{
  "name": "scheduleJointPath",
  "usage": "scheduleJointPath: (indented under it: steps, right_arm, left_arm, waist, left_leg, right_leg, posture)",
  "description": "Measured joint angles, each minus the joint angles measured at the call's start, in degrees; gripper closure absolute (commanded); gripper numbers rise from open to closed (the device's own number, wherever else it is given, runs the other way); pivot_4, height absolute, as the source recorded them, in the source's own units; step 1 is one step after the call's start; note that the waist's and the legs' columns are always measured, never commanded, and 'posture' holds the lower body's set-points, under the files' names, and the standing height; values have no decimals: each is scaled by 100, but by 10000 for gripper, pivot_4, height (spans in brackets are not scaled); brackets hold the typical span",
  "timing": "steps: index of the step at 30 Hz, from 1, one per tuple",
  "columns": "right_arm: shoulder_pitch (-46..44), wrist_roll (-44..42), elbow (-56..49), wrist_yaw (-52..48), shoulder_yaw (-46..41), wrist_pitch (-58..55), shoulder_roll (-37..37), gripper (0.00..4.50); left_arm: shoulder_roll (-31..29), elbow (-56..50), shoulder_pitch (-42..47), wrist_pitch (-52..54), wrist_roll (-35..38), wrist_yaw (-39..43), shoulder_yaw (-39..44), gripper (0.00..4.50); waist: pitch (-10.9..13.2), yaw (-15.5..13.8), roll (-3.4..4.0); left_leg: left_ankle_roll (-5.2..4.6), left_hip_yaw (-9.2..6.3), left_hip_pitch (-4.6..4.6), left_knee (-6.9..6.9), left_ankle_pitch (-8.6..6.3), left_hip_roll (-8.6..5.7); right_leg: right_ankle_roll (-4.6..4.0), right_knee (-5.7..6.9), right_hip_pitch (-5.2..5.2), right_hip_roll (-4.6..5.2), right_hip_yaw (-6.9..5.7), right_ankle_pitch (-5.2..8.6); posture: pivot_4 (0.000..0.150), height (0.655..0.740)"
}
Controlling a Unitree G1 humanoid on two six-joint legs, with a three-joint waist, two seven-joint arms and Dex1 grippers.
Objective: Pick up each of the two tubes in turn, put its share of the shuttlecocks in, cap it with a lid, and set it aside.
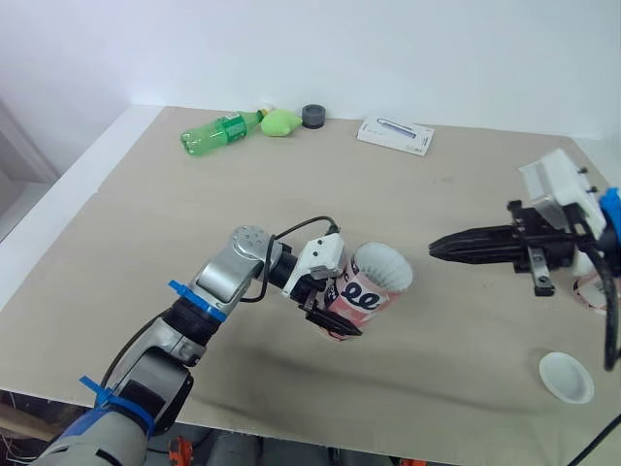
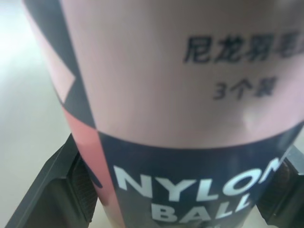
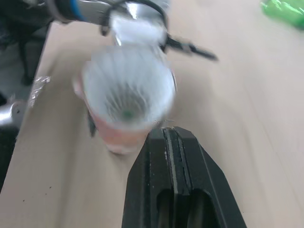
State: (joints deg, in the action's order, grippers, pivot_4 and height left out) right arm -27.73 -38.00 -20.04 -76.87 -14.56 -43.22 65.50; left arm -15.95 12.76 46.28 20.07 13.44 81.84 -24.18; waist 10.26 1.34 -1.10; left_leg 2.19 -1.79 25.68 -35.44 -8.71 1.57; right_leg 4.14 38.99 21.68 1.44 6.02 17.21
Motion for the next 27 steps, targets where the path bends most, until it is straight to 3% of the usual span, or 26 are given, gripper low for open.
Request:
scheduleJointPath:
  steps: [3, 9, 14, 27]
  right_arm:
    - [1081, -296, -583, 461, -1254, -616, -276, 43993]
    - [2219, -468, -1142, 1027, -2213, -904, -903, 43993]
    - [3087, -574, -1417, 1789, -2370, -1024, -1690, 43993]
    - [3783, -905, -1540, 2477, -2370, -762, -1957, 43993]
  left_arm:
    - [210, -23, -261, -426, 362, -44, 423, 7696]
    - [481, 316, -508, -1038, 410, -165, 525, 7696]
    - [851, 1022, -525, -1653, 339, -318, 620, 7696]
    - [983, 2049, -443, -2806, -105, -224, 597, 7696]
  waist:
    - [-1, 2, 1]
    - [-1, -3, -12]
    - [1, 2, -13]
    - [-1, 0, -11]
  left_leg:
    - [-2, -9, 3, 1, -1, 1]
    - [-4, -14, -7, -19, 2, 2]
    - [-3, -3, -12, -38, 6, 0]
    - [-3, -4, -14, -20, 6, -1]
  right_leg:
    - [-6, 7, 3, -6, -8, 0]
    - [23, 1, -24, -8, -12, 3]
    - [50, 0, -30, -6, 2, -6]
    - [46, -2, -28, -9, 4, 2]
  posture:
    - [1500, 7294]
    - [1500, 7294]
    - [1500, 7294]
    - [1500, 7294]
